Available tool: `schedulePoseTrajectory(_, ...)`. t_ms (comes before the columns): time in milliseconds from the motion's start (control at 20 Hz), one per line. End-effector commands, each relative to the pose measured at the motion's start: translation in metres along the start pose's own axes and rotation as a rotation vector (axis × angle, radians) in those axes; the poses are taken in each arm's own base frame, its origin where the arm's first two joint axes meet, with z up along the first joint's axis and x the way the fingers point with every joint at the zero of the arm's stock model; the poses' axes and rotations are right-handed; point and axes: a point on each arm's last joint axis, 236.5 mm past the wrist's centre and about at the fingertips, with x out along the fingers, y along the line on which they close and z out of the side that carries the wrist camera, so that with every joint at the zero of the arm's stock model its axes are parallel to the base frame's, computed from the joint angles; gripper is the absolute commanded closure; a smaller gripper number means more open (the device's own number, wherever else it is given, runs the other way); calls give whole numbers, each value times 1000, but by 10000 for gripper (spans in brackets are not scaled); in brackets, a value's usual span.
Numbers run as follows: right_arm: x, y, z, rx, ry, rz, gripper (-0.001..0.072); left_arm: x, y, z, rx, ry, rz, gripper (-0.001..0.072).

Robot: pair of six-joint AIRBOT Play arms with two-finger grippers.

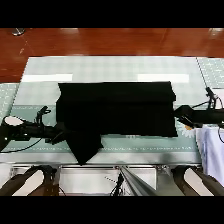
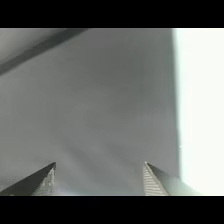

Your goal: Fold the shirts.

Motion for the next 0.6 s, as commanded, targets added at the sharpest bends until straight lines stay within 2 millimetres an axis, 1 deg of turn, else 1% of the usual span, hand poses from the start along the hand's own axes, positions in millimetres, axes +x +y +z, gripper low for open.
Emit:
schedulePoseTrajectory(0,-27,-91,-21,176,56,-273,84,9,-1,-6,48,9,8,375)
schedulePoseTrajectory(50,-32,-108,-35,208,95,-315,84,8,-2,-6,70,10,5,660)
schedulePoseTrajectory(100,-31,-116,-46,234,122,-327,84,9,-3,-5,83,7,1,675)
schedulePoseTrajectory(150,-25,-113,-53,257,138,-306,84,9,-4,-5,79,5,-5,675)
schedulePoseTrajectory(250,-6,-92,-60,260,166,-203,84,8,-8,-3,72,0,-19,675)
schedulePoseTrajectory(300,2,-82,-60,251,174,-168,84,8,-11,-3,66,-4,-31,675)
schedulePoseTrajectory(450,23,-63,-69,193,257,-127,84,8,-14,-1,66,-13,-46,675)
schedulePoseTrajectory(550,38,-51,-66,179,272,-92,84,8,-14,-1,65,-13,-46,675)
